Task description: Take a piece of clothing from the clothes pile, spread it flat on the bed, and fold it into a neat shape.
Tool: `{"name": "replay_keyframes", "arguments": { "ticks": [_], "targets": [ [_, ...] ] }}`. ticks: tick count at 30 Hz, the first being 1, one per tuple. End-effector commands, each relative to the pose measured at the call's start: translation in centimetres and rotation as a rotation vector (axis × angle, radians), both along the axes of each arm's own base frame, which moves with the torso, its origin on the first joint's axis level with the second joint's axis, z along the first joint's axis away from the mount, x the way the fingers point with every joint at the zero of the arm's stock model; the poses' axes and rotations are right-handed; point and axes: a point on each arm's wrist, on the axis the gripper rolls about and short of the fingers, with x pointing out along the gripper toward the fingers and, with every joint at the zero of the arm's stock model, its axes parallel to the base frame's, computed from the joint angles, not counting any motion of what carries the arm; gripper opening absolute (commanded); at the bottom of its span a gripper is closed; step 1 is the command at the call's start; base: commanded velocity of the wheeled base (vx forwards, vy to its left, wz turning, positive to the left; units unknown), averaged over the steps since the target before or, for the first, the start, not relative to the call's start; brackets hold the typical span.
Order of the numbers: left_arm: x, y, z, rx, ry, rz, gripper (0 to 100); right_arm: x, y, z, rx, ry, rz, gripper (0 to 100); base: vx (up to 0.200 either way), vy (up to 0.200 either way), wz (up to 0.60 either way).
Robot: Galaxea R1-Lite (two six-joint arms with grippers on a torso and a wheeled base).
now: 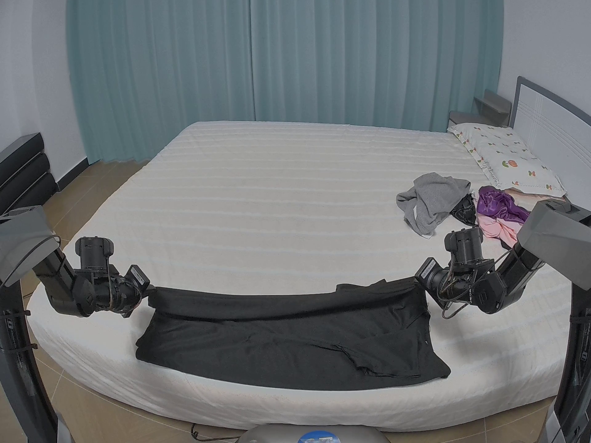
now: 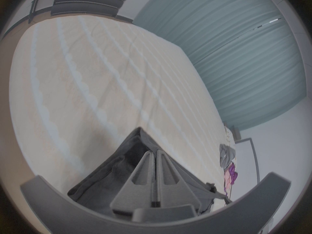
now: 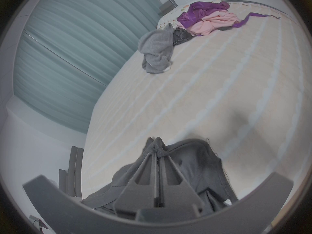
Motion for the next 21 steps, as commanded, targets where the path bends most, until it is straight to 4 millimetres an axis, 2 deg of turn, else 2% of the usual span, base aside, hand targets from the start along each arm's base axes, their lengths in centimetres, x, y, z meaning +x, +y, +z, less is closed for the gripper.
{"name": "replay_keyframes", "arguments": {
  "ticks": [1,2,3,13,21],
  "targets": [
    [-1.4,-0.1,1.1,0.009,0.006,-0.044,0,-1.4,-0.3,0.2,0.005,0.027,0.013,0,0.0,0.0,0.0],
    [-1.6,-0.1,0.8,0.013,0.015,-0.059,0,-1.5,-0.3,0.1,0.008,0.032,0.017,0,0.0,0.0,0.0],
    [-1.8,-0.1,0.6,0.015,0.023,-0.069,100,-1.5,-0.3,0.1,0.009,0.034,0.019,0,0.0,0.0,0.0],
    [-2.9,-0.5,-1.1,0.111,0.044,-0.213,100,-1.7,-0.4,-0.1,0.014,0.046,0.029,0,0.0,0.0,0.0],
    [-3.2,-0.7,-1.1,0.07,-0.025,-0.397,100,-1.8,-0.2,-0.2,0.025,0.053,0.051,0,0.0,0.0,0.0]
  ]
}}
